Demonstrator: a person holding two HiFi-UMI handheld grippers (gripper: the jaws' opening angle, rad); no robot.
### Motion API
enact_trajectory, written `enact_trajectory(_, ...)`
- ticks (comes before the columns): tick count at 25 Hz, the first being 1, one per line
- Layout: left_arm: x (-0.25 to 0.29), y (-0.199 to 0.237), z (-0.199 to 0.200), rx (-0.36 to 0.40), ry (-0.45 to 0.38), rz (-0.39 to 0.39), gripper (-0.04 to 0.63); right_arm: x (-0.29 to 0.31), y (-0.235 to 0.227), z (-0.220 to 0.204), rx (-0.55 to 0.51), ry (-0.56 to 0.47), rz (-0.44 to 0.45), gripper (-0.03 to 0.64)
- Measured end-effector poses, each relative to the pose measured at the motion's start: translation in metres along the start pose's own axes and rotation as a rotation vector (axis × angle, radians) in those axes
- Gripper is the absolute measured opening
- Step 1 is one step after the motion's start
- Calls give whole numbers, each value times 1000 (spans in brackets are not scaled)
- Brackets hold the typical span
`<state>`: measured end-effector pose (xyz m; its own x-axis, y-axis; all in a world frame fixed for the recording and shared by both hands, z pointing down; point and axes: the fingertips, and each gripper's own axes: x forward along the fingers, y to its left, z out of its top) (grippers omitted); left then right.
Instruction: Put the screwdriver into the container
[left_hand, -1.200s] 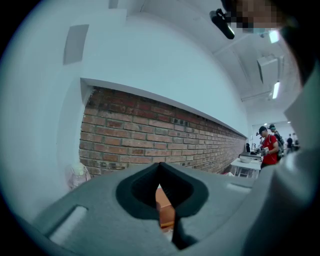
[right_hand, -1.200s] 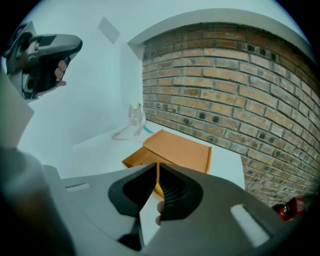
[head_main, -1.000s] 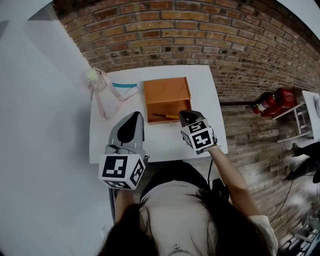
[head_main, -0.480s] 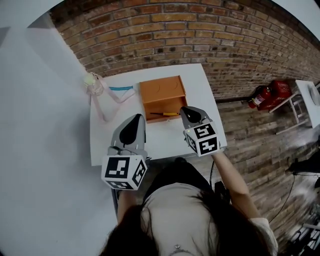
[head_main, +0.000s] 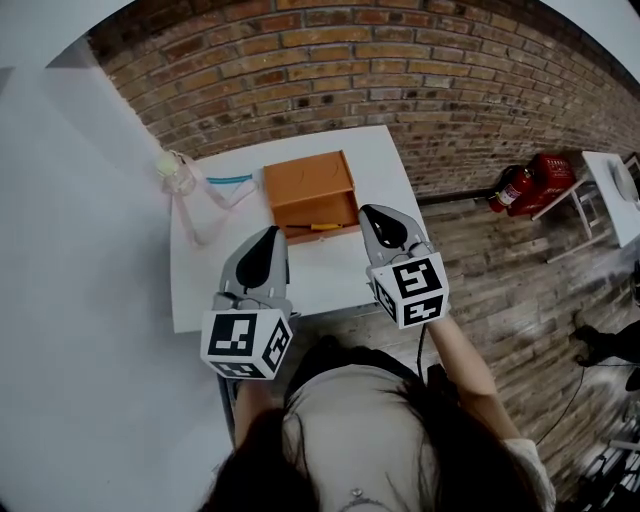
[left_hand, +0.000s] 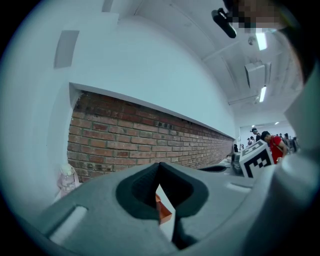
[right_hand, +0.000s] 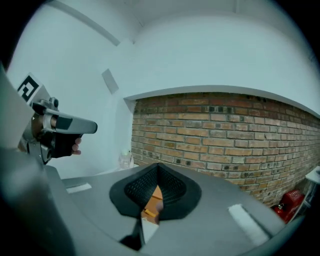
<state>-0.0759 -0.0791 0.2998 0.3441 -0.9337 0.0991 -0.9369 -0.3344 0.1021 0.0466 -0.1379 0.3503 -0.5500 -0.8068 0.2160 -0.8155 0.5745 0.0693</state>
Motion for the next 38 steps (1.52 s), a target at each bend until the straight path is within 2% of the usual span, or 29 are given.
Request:
enact_trajectory(7,-2,-32,-4,-2,7,7,0,-34,-4,15,-57,-55,-6,6)
enact_trajectory(20,-23,-76,-17,-26,19,47,0,-82,-8,12,-28,-79,38,6)
enact_trajectory(32,-32,-91,-21,-29,19,75,0,-95,-1,11,7,-100,97,6)
enact_trajectory(38,-33,-89,-23,-26,20,68,0,-93,3,11,13,-104,99,6)
